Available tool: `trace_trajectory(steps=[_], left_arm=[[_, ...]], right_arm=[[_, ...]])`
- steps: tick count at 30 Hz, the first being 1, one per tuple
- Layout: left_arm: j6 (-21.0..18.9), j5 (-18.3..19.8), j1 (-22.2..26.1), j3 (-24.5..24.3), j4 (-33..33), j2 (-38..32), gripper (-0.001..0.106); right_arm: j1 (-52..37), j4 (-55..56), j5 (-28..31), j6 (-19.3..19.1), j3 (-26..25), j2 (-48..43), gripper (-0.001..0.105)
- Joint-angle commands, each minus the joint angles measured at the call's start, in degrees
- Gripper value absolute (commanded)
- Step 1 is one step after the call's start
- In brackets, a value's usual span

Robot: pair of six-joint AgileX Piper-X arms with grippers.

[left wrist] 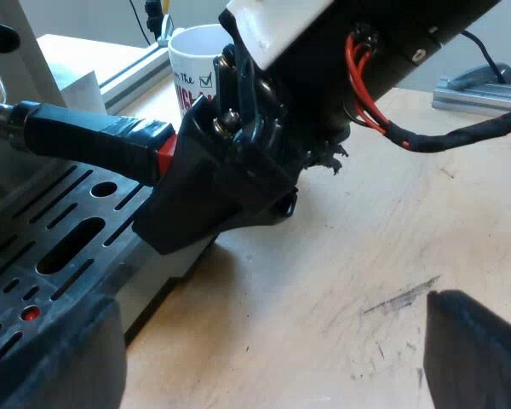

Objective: Grind coffee beans and then tamp

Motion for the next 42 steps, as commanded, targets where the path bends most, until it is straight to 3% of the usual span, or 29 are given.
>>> trace_trajectory(steps=[1,4,11,12,14,32,42], left_arm=[[-0.1,0.4,-0.4,-0.1,-1.1,-0.1,0.073],[-0.1,0.4,-0.4,-0.1,-1.1,-0.1,0.073],[-0.1,0.4,-0.4,-0.1,-1.1,-0.1,0.073],[-0.1,0.4,-0.4,-0.1,-1.1,-0.1,0.073],[-0.1,0.4,-0.4,-0.1,-1.1,-0.1,0.073],[-0.1,0.4,-0.4,-0.1,-1.1,-0.1,0.073],[-0.1,0.4,-0.4,-0.1,-1.1,-0.1,0.073]], right_arm=[[-0.4,0.1,-0.5,0.0,0.0,0.0,0.052],[-0.4,0.0,-0.5,-0.7,0.0,0.0,0.039],[-0.4,0.0,-0.5,-1.2,0.0,0.0,0.028],[-0.4,0.0,-0.5,-1.2,0.0,0.0,0.023],[-0.3,0.0,-0.5,-1.2,0.0,0.0,0.000],[1.2,0.0,-0.5,-0.6,0.0,-0.2,0.000],[6.5,0.1,6.6,3.7,0.0,-0.2,0.000]])
